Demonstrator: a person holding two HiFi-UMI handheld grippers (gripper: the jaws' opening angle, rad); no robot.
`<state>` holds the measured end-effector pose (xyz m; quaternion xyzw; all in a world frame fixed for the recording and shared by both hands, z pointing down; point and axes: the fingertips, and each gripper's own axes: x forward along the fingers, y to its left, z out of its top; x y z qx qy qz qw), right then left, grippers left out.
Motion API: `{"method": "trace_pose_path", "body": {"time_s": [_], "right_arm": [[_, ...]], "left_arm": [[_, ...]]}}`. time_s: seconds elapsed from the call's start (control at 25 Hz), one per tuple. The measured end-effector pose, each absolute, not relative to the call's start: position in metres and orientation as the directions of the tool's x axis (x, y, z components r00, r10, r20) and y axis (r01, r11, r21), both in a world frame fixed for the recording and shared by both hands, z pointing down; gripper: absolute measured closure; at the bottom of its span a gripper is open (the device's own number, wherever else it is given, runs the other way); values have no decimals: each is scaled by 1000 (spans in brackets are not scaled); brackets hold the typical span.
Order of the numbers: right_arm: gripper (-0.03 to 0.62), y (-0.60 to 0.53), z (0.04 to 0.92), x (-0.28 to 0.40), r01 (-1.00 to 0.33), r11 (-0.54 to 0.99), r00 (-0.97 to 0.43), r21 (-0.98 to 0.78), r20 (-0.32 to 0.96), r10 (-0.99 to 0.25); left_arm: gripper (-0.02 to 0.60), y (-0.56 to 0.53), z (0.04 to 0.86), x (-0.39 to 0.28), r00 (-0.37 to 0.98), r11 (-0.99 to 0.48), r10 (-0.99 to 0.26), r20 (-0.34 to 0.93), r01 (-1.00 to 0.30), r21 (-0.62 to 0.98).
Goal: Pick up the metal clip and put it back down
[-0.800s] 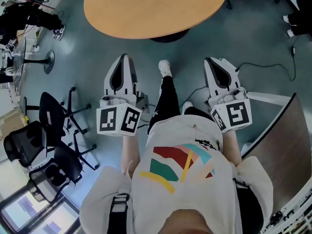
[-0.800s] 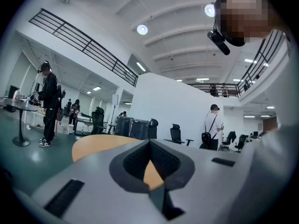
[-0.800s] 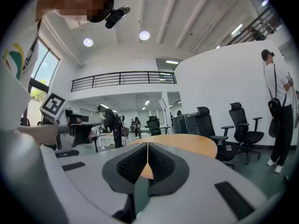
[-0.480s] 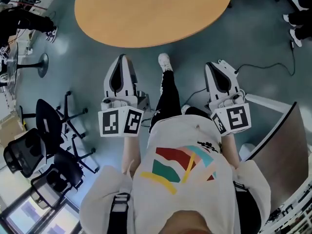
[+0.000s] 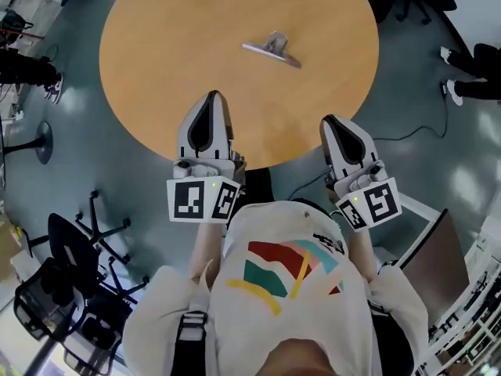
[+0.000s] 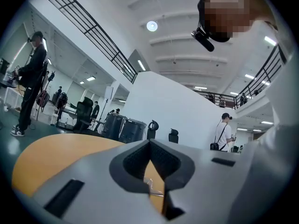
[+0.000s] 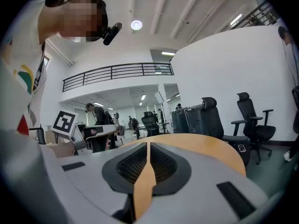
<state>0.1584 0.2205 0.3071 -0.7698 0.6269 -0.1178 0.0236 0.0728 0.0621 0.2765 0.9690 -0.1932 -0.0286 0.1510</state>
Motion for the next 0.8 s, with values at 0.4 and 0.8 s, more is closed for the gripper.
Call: {"method": "trace_pose_path", "body": {"time_s": [0.4,0.8], "right_arm": [[398,164,294,222,-939,-255,230,-229,133,-964],[335,97,426,289,-976,-59,-39,-212,433,-901]], "left_arm": [[538,15,284,122,931,-878,-358,73,-363,314],[538,12,326,135,888,-821,-418,191,-460,337]]}}
